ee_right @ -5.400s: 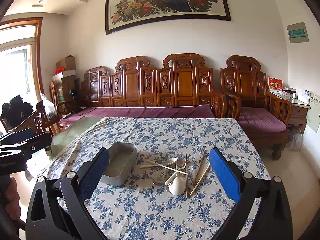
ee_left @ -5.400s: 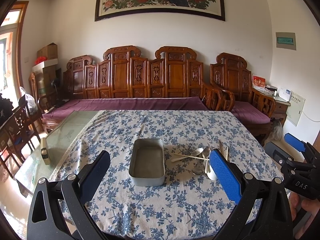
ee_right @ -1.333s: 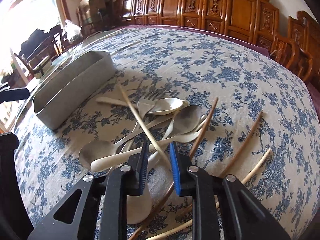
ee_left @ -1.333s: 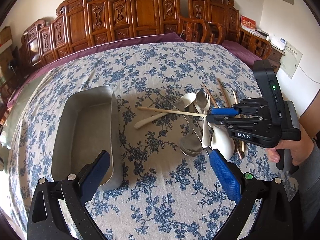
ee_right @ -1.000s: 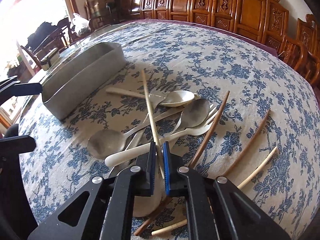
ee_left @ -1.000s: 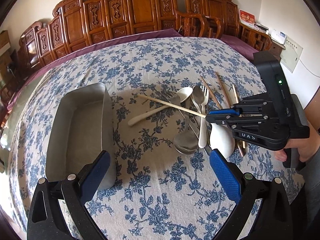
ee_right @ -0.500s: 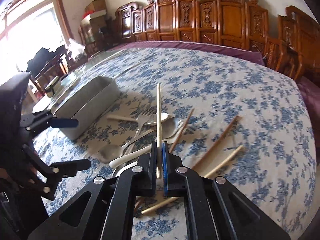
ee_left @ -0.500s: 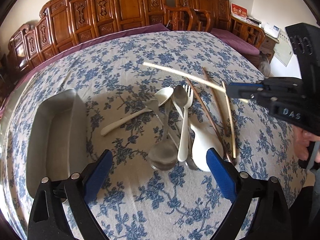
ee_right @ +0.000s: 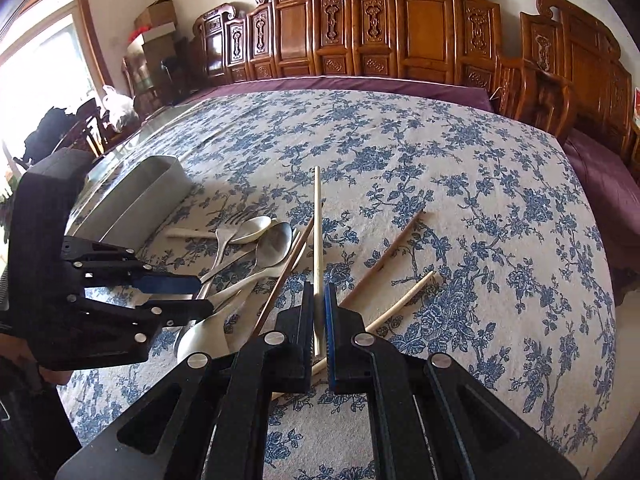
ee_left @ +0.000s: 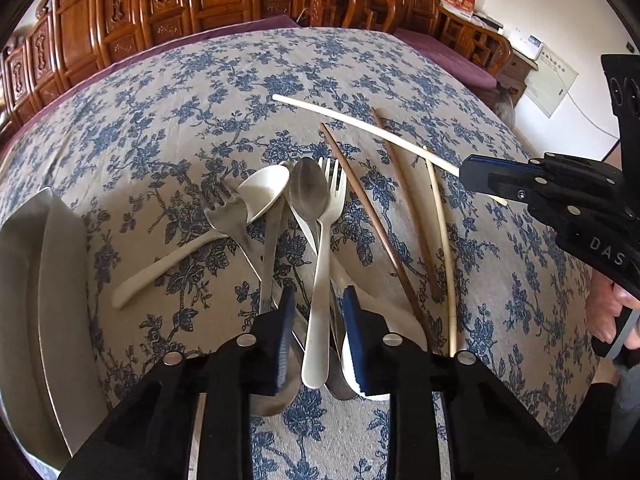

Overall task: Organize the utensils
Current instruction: 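Grasp the white plastic fork with the left tool and lift it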

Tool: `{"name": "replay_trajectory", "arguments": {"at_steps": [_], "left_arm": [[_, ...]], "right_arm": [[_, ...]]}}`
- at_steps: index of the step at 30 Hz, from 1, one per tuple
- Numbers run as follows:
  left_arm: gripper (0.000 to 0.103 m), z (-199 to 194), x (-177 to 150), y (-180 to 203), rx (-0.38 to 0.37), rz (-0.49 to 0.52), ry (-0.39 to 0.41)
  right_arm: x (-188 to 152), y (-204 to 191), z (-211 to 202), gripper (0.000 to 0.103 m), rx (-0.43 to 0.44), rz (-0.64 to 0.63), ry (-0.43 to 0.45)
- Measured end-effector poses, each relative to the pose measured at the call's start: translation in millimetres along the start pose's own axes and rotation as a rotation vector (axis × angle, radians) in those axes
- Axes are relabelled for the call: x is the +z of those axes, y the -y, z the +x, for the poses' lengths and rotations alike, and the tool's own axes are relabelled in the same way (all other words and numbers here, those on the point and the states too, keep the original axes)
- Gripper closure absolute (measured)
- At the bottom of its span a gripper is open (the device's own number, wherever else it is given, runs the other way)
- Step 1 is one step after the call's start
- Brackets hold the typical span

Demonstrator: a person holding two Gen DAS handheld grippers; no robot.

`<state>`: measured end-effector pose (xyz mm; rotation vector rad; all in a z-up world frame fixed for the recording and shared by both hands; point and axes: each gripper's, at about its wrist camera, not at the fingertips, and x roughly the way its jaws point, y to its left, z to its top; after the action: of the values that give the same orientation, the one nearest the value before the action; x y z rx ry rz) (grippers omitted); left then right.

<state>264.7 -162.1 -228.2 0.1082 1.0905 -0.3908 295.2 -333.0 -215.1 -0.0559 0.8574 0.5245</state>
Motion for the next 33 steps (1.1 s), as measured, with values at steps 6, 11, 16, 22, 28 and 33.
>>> {"name": "replay_trajectory", "arguments": {"at_steps": [6, 11, 16, 22, 28, 33], "left_arm": [[0.084, 11.3, 4.2, -0.2, 0.021, 0.026, -0.023], [0.094, 14.3, 6.7, 4.4, 0.021, 0.053, -0.044], [0.094, 10.8, 7.3, 9.8, 0.050, 0.078, -0.044], [0.095, -10.2, 8.6, 10.8, 0.045, 0.070, -0.004], [0.095, -31.7, 9.1, 7.9, 0.044, 0.058, 0.031], [0.095, -47.1, 14.0, 4.9, 0.044, 0.047, 0.062]], "right_arm": [[-0.3, 4.1, 0.6, 0.097, -0.008, 0.015, 0.001], [0.0, 4.0, 0.2, 0.097, -0.013, 0.018, -0.001], [-0.1, 3.3, 0.0, 0.097, -0.013, 0.016, -0.004], [1.6, -1.4, -0.4, 0.097, -0.016, 0.015, -0.004], [1.5, -3.9, -0.4, 0.097, -0.023, 0.017, -0.008], [0.9, -4.4, 0.5, 0.097, -0.028, 0.021, -0.011]]}}
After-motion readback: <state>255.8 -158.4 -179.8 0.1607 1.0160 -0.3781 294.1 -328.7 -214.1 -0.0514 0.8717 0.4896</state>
